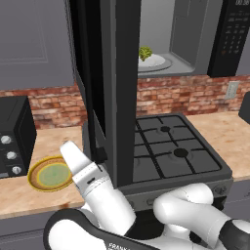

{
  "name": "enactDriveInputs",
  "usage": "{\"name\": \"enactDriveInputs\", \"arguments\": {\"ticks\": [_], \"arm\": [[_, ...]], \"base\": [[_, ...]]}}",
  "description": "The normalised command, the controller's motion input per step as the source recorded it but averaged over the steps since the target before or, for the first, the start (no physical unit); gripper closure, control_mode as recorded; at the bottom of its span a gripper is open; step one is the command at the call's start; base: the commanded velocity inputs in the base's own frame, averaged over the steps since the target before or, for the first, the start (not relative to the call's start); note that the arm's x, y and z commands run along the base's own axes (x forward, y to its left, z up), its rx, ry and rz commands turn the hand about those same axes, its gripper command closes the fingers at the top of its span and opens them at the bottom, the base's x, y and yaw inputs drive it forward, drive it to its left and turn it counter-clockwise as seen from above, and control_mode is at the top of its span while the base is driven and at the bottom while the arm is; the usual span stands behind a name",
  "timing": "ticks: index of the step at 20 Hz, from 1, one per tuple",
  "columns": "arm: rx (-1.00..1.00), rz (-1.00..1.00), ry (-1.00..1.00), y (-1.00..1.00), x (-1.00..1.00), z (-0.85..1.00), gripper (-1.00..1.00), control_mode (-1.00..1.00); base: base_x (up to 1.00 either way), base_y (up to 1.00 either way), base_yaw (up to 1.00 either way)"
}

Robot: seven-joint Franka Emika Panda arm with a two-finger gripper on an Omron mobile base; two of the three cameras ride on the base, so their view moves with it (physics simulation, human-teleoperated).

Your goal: Pick the broccoli from the counter and place it in the microwave. Then turn on the microwave.

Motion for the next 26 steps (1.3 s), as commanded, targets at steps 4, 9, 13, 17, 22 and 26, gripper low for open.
{"name": "enactDriveInputs", "arguments": {"ticks": [4, 9, 13, 17, 22, 26], "arm": [[0.17, -0.30, -0.01, 0.84, -0.81, 0.06, 1.00, -1.00], [0.30, -0.31, -0.03, 0.77, -0.74, 0.11, 1.00, -1.00], [0.45, -0.33, -0.02, 0.58, -0.66, 0.10, 1.00, -1.00], [0.57, -0.34, 0.00, 0.45, -0.61, 0.04, 1.00, -1.00], [0.59, -0.37, -0.06, 0.58, -0.69, 0.00, 1.00, -1.00], [0.55, -0.38, -0.13, 0.77, -0.87, 0.00, 1.00, -1.00]], "base": [[0.00, 0.00, 0.00], [0.00, 0.00, 0.00], [0.00, 0.00, 0.00], [0.00, 0.00, 0.00], [0.00, 0.00, 0.00], [0.00, 0.00, 0.00]]}}
